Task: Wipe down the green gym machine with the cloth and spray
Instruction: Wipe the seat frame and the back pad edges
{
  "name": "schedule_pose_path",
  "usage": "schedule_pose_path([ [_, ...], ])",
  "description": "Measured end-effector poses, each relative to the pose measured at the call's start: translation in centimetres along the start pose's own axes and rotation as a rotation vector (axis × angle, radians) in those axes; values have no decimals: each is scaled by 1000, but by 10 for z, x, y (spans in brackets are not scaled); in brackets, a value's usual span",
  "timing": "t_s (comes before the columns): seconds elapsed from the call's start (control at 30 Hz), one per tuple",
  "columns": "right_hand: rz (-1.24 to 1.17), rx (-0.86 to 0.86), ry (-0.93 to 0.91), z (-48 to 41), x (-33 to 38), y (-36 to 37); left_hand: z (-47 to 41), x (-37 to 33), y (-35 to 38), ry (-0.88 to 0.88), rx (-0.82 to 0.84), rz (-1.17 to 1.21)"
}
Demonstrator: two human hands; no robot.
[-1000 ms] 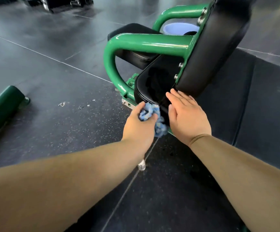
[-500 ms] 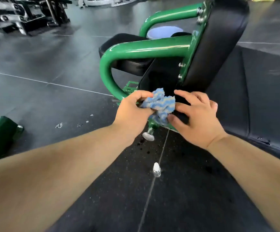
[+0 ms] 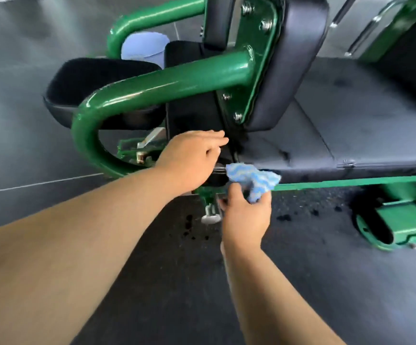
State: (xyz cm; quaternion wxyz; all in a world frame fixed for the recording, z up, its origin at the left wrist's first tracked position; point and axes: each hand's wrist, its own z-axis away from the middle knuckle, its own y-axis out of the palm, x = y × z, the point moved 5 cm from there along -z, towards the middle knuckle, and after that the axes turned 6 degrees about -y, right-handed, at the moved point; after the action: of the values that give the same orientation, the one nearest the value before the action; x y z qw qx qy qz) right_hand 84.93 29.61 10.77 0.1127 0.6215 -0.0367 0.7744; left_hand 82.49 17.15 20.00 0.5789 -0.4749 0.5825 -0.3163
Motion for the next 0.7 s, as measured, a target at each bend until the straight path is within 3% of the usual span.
schedule_pose_path([
  [0.1,71,247,16,35,-4,36,0,8,0,36,31,40],
  [0.17,105,240,17,38,-3,39,-3,12,-1,77,61,35],
  [0.23,78,89,24,27,2,20,-5,11,0,106,95,41],
  [0.37,-57,-422,-8,-18,22,-43,-5,13,-2,129,112,22],
  [0.4,-81,-468,6,-26,26,-51,-6,10,0,137,101,2],
  [0.57,-139,-146,57,3,15,0,1,14,2,180,33,-81],
  [0.7,-87,-108,10,-21,18,-30,8,-7,8,472,56,-202],
])
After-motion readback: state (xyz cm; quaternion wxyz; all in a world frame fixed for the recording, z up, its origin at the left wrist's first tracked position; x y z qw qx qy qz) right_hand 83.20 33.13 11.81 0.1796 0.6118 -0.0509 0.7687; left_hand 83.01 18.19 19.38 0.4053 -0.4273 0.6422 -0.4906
